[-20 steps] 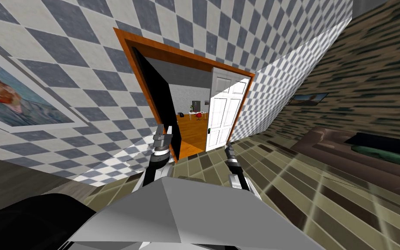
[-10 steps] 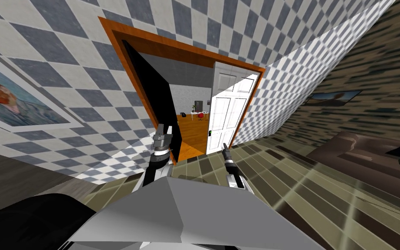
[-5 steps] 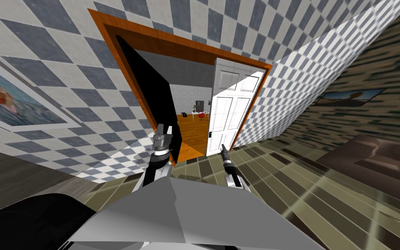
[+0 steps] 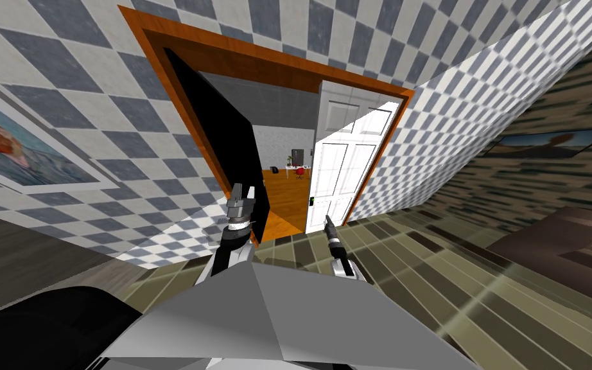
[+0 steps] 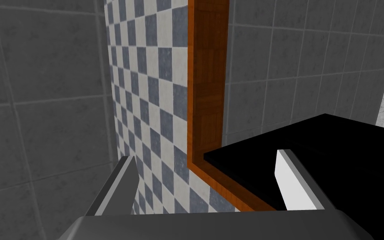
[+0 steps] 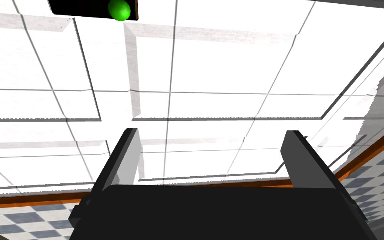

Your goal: Push the door open

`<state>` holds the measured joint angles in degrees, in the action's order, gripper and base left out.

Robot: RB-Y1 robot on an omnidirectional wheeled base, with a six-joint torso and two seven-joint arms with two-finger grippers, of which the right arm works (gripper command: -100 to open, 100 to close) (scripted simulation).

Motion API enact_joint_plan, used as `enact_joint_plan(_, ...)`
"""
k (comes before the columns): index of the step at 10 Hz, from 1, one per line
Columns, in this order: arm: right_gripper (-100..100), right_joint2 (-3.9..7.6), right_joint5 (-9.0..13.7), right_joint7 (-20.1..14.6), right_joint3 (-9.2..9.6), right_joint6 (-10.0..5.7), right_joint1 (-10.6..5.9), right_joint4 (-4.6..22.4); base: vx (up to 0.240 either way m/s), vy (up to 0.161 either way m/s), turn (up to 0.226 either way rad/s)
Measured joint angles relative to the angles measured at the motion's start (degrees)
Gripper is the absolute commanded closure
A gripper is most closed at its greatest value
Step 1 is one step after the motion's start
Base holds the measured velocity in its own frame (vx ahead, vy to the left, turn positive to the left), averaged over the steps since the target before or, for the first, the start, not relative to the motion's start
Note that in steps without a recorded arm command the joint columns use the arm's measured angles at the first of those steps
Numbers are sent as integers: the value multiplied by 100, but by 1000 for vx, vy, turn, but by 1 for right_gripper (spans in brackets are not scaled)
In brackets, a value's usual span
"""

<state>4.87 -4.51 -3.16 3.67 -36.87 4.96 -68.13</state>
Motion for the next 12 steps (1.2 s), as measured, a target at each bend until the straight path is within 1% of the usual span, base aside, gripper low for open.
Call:
enact_joint_plan(1, -100, 2, -2, -19, 17, -14, -40, 114, 115, -61, 57)
enact_joint_plan(2, -100, -38, -7, -4, 23, -71, -119, 305, 100, -53, 46)
enact_joint_plan(4, -100, -71, -15, 6, 47, -150, -204, 553, 95, -66, 66)
enact_joint_plan(5, -100, -89, -19, -1, 62, -212, -258, 732, 117, -78, 64)
enact_joint_plan(6, -100, -100, -23, -13, 82, -228, -285, 817, 108, -61, 47)
enact_joint_plan(7, -100, -110, -23, -22, 86, -253, -355, 958, 90, -47, 43)
enact_joint_plan(9, -100, -165, -34, -18, 116, -309, -433, 1188, 106, -74, 66)
enact_joint_plan(11, -100, -229, -41, -13, 139, -380, -549, 1476, 122, -77, 60)
enact_joint_plan(12, -100, -249, -47, -22, 158, -384, -573, 1549, 107, -59, 40)
